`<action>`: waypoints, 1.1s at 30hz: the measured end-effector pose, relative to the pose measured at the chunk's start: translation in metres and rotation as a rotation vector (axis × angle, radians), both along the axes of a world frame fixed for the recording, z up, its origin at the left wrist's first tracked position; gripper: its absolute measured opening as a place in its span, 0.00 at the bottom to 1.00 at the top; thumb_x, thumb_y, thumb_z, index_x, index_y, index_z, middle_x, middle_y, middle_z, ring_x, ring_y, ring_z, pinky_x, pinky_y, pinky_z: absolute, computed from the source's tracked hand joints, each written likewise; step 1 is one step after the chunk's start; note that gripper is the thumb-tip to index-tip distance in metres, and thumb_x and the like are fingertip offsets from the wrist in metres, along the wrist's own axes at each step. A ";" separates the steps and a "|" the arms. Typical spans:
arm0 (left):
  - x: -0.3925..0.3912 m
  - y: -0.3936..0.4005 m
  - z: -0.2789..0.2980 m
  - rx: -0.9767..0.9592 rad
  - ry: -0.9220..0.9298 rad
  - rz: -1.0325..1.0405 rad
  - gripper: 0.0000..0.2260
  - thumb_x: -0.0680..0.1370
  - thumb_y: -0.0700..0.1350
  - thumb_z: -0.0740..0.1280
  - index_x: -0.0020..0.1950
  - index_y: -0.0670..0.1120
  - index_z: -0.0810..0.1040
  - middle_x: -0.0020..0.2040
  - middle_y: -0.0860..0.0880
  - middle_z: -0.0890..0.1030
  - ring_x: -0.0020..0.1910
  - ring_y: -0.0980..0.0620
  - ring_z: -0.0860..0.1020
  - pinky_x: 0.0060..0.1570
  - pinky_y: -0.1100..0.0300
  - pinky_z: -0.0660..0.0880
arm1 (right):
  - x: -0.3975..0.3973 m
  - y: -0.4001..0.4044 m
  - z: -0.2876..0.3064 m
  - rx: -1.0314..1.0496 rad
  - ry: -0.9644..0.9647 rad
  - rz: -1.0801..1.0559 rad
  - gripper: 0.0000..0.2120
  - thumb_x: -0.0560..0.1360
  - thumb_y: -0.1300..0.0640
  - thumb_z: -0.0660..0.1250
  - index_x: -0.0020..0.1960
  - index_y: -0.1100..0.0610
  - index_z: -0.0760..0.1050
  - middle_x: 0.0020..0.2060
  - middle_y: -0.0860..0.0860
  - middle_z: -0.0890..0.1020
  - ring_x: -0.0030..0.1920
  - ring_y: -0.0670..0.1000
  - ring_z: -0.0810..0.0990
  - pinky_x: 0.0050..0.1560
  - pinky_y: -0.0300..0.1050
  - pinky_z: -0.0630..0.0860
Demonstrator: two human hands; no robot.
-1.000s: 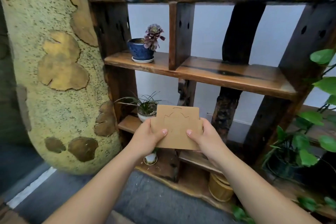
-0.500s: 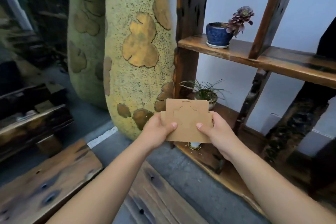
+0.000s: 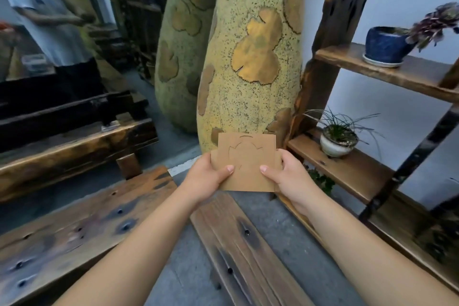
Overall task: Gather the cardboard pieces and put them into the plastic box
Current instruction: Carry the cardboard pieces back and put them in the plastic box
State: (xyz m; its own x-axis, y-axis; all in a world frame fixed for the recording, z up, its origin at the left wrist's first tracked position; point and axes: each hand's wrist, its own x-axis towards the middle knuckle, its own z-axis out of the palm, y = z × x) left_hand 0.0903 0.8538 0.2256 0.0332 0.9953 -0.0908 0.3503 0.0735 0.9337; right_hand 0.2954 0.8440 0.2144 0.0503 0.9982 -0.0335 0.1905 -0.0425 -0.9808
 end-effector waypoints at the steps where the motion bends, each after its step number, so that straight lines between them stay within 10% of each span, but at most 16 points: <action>1: -0.007 -0.001 -0.001 0.006 0.016 0.020 0.17 0.75 0.47 0.72 0.61 0.45 0.75 0.56 0.49 0.82 0.53 0.51 0.80 0.56 0.55 0.77 | -0.007 0.003 -0.001 -0.002 0.000 0.022 0.14 0.75 0.59 0.71 0.57 0.46 0.75 0.53 0.45 0.83 0.49 0.41 0.83 0.46 0.38 0.79; 12: -0.087 -0.024 -0.006 -0.076 0.121 0.339 0.19 0.76 0.51 0.70 0.64 0.48 0.71 0.57 0.52 0.77 0.55 0.52 0.76 0.54 0.58 0.71 | -0.099 0.052 -0.018 -0.008 -0.140 0.338 0.18 0.76 0.55 0.70 0.64 0.50 0.72 0.58 0.48 0.81 0.58 0.50 0.79 0.60 0.53 0.77; 17: -0.123 -0.051 -0.010 -0.119 0.114 0.538 0.21 0.76 0.51 0.70 0.66 0.47 0.72 0.62 0.49 0.79 0.59 0.49 0.77 0.63 0.47 0.73 | -0.155 0.063 -0.027 0.003 -0.174 0.524 0.15 0.76 0.53 0.70 0.60 0.46 0.70 0.48 0.37 0.77 0.49 0.39 0.77 0.42 0.34 0.72; 33: -0.199 -0.209 -0.040 -0.146 -0.067 1.132 0.11 0.74 0.50 0.72 0.55 0.54 0.75 0.53 0.53 0.81 0.54 0.50 0.80 0.54 0.48 0.79 | -0.320 -0.007 -0.054 0.021 -0.199 1.132 0.15 0.74 0.50 0.71 0.57 0.43 0.71 0.48 0.36 0.78 0.48 0.39 0.78 0.40 0.36 0.73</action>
State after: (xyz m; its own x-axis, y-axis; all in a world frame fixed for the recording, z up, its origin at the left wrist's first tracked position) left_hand -0.1086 0.6447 0.1859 -0.8670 0.4369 -0.2395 -0.0359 0.4245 0.9047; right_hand -0.0251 0.8374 0.1600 -0.8735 0.4747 -0.1079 0.2603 0.2682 -0.9275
